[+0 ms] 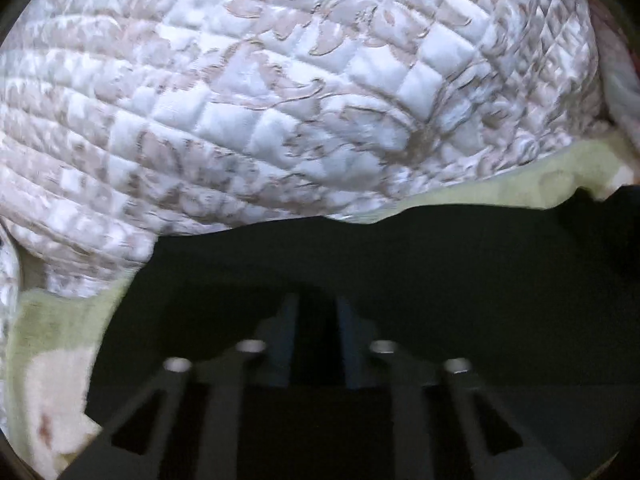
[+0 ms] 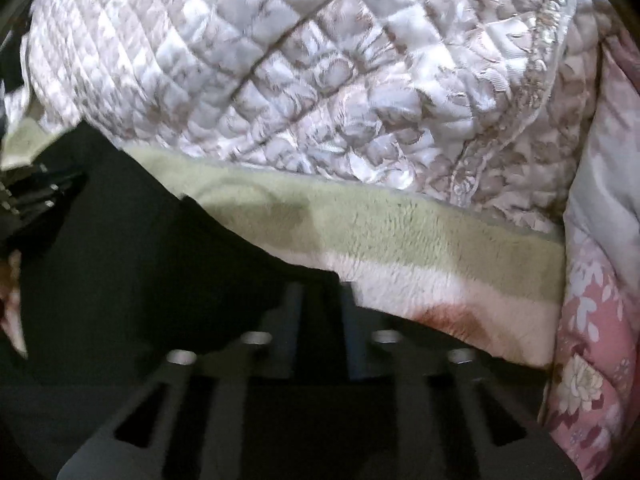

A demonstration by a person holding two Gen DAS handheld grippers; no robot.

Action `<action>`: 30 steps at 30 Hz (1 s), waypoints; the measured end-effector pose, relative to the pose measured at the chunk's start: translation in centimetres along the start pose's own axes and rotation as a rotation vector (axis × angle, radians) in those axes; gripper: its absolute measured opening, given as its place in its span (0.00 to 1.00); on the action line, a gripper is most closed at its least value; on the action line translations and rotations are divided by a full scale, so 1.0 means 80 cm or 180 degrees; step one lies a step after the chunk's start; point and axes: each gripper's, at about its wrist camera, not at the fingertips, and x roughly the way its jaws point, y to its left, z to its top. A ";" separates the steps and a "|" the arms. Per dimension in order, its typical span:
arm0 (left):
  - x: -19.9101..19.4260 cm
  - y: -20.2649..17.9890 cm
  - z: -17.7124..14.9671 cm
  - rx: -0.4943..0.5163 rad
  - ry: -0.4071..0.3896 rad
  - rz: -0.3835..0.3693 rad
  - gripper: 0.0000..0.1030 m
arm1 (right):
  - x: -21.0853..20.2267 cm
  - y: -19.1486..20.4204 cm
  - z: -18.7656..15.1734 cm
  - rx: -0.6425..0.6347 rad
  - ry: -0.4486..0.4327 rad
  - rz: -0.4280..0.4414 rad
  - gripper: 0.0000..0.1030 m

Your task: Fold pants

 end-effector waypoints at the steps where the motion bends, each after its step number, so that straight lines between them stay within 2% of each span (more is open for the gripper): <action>1: -0.004 0.004 0.000 -0.0029 -0.0017 -0.0040 0.04 | -0.006 0.000 -0.001 -0.0006 -0.0025 0.0004 0.08; 4: -0.032 0.022 -0.002 -0.0198 -0.0092 -0.0202 0.04 | -0.055 0.007 -0.010 0.0050 -0.0246 0.0079 0.08; 7: -0.086 0.042 -0.013 -0.0368 -0.0299 -0.0320 0.04 | -0.114 0.013 -0.028 0.0132 -0.0508 0.0197 0.08; 11: -0.160 0.063 -0.046 -0.0629 -0.0550 -0.0528 0.04 | -0.185 0.037 -0.076 0.0276 -0.0779 0.0368 0.08; 13: -0.199 0.072 -0.080 -0.0750 -0.0626 -0.0615 0.04 | -0.212 0.045 -0.111 0.0363 -0.0820 0.0438 0.08; 17: -0.248 0.076 -0.150 -0.0895 -0.0567 -0.0737 0.04 | -0.236 0.068 -0.191 0.0572 -0.0657 0.0487 0.08; 21: -0.257 0.066 -0.217 -0.0922 -0.0289 -0.0804 0.04 | -0.220 0.087 -0.263 0.0819 -0.0258 0.0561 0.08; 23: -0.247 0.063 -0.244 -0.0962 -0.0082 -0.0832 0.04 | -0.207 0.091 -0.286 0.0913 -0.0055 0.0549 0.09; 25: -0.242 0.060 -0.267 -0.0995 0.0091 -0.0846 0.03 | -0.212 0.091 -0.297 0.1055 -0.0074 0.0581 0.11; 30: -0.258 0.069 -0.291 -0.1101 0.0159 -0.0849 0.04 | -0.226 0.087 -0.304 0.1278 -0.0079 0.0686 0.23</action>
